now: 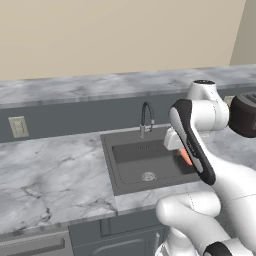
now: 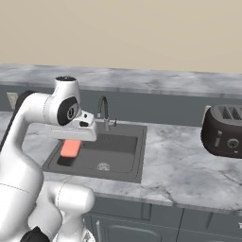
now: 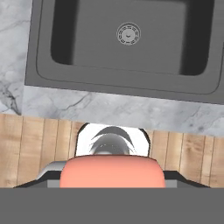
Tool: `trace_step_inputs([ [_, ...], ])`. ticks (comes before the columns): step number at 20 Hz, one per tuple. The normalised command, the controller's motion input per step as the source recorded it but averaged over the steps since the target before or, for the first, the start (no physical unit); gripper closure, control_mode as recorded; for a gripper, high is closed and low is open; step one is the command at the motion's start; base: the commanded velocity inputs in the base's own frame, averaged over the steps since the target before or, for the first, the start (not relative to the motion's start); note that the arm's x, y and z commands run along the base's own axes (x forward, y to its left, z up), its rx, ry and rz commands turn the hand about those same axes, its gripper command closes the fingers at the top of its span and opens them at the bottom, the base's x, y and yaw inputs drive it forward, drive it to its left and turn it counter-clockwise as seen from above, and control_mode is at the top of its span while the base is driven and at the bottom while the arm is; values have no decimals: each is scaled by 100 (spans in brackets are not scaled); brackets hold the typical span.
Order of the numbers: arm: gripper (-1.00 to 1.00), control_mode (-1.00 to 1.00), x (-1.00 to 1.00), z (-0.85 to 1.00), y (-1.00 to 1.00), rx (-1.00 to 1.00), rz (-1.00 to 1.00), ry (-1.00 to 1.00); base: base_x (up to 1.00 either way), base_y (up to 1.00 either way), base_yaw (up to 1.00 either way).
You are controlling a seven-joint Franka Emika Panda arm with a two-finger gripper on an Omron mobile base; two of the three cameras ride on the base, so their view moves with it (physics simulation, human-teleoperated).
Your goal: Pick up the bar soap and dish brush from the sink, and place them back in the cabinet, and close the cabinet doors.
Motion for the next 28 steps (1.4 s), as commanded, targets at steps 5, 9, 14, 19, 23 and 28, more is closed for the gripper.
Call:
trace_step_inputs([
  [5, 100, 100, 0, 0, 0, 0, 0, 0, -31, -18, -7],
  [9, 100, 100, 0, 0, 0, 0, 0, 0, -53, -30, -19],
  [14, 100, 100, 0, 0, 0, 0, 0, 0, -52, -18, -27],
  [19, 100, 100, 0, 0, 0, 0, 0, 0, -38, -14, -32],
  [23, 100, 100, 0, 0, 0, 0, 0, 0, -26, -21, -38],
  [28, 100, 100, 0, 0, 0, 0, 0, 0, -19, -32, -45],
])
